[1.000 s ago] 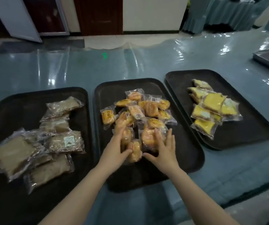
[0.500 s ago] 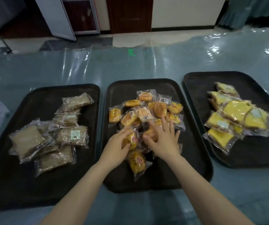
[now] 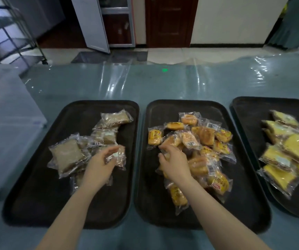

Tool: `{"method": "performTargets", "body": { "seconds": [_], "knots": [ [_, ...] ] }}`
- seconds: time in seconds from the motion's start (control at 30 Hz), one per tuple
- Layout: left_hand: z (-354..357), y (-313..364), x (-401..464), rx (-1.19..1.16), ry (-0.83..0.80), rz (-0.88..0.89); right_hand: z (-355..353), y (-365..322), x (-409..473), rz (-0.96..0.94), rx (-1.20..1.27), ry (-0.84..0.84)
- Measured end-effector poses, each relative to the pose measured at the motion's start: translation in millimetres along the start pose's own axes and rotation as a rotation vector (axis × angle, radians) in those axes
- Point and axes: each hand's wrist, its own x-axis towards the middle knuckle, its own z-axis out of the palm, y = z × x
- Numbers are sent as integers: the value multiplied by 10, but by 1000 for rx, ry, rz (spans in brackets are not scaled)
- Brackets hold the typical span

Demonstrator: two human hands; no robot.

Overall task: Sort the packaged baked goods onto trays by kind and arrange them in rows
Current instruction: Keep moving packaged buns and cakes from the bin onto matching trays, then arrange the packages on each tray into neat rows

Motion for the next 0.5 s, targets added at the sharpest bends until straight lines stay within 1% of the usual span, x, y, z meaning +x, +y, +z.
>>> {"method": "performTargets", "body": {
  "seconds": [0.1, 0.17, 0.27, 0.33, 0.43, 0.5],
  "knots": [
    [-456, -220, 29, 0, 71, -44, 199, -255, 75, 10, -2, -18],
    [-752, -400, 57, 49, 136, -73, 373, -444, 119, 3, -6, -49],
    [-1082, -674, 137, 78, 140, -149, 688, -708, 196, 10, -21, -86],
    [-1200, -809, 201, 159, 90, -119, 904, -870, 265, 26, -30, -83],
    [-1214, -976, 319, 416, -122, -21, 1208, -1093, 397, 19, -38, -82],
    [-1227, -1118, 452, 546, -207, -15, 1386, -1209, 510, 6, -36, -75]
  ]
}}
